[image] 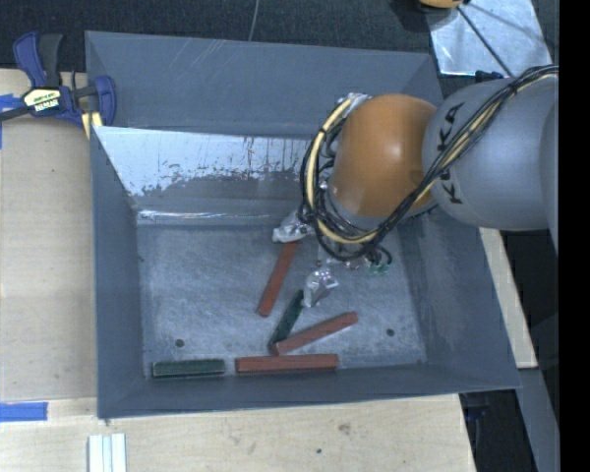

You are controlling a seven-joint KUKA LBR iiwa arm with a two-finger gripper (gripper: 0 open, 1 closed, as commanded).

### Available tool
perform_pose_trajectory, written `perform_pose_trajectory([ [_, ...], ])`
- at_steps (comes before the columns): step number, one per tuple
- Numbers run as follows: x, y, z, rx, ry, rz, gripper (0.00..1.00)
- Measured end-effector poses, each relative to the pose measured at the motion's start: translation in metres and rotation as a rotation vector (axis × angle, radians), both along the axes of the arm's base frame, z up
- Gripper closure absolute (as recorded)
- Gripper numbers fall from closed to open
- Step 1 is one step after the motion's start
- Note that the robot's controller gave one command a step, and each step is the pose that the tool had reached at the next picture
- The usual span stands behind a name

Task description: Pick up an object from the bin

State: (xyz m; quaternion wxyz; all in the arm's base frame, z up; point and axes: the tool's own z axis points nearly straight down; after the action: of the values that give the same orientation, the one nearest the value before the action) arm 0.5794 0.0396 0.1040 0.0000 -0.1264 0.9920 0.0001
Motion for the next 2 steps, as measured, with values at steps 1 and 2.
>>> perform_pose_trajectory([
  [1, -0.020, 0.026, -0.006, -0.003, -0.036, 0.182, 1.00],
  [2, -0.029, 0.027, -0.018, 0.001, -0.008, 0.183, 0.00],
])
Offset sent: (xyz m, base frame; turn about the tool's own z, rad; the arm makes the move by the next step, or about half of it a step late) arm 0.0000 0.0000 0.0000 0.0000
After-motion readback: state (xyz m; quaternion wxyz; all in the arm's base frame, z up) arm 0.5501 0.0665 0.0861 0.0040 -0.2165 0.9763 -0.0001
